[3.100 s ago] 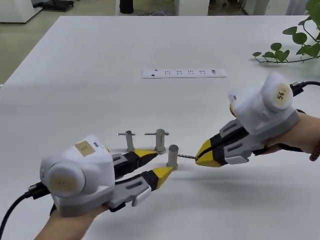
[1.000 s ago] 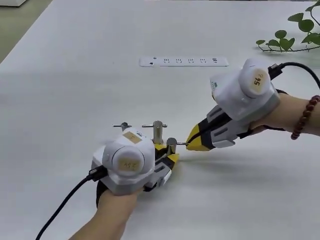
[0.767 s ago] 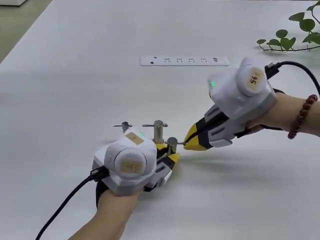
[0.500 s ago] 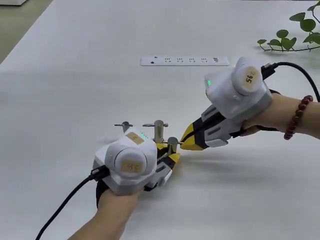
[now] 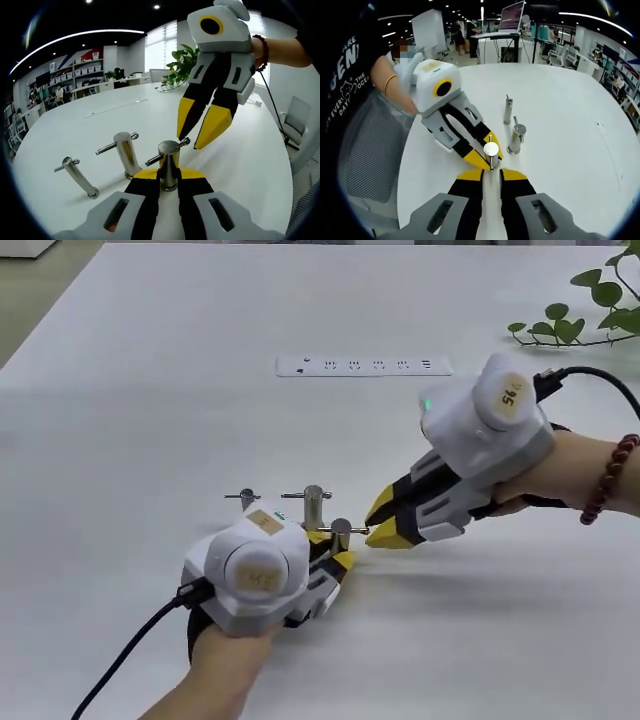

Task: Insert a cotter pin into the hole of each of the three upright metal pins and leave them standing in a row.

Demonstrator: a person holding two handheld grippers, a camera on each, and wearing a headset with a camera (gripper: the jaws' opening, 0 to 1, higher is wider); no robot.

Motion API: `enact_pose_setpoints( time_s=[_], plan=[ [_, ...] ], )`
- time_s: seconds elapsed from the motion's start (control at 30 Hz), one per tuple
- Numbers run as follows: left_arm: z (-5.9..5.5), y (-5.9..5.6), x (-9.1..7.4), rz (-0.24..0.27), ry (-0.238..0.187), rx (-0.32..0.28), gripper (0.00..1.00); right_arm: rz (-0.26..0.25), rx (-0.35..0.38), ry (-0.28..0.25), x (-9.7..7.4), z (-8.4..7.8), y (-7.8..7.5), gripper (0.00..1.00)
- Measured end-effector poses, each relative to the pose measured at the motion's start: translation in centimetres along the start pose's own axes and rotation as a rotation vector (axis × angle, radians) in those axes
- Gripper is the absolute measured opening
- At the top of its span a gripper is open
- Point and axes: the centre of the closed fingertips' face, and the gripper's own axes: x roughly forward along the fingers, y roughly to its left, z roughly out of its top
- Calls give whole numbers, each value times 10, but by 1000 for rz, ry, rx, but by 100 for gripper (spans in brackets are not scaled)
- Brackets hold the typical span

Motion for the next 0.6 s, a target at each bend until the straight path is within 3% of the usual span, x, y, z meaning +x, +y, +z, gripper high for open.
enact_pose_setpoints(
  time_s=[0.23, 0.6],
  plan=[
    [0, 0, 0, 12, 0, -15, 10, -7, 7, -5, 2, 2, 1, 0],
    [-1, 0, 0, 25, 2, -33, 10, -16, -4, -2, 5, 5, -1, 0]
  ],
)
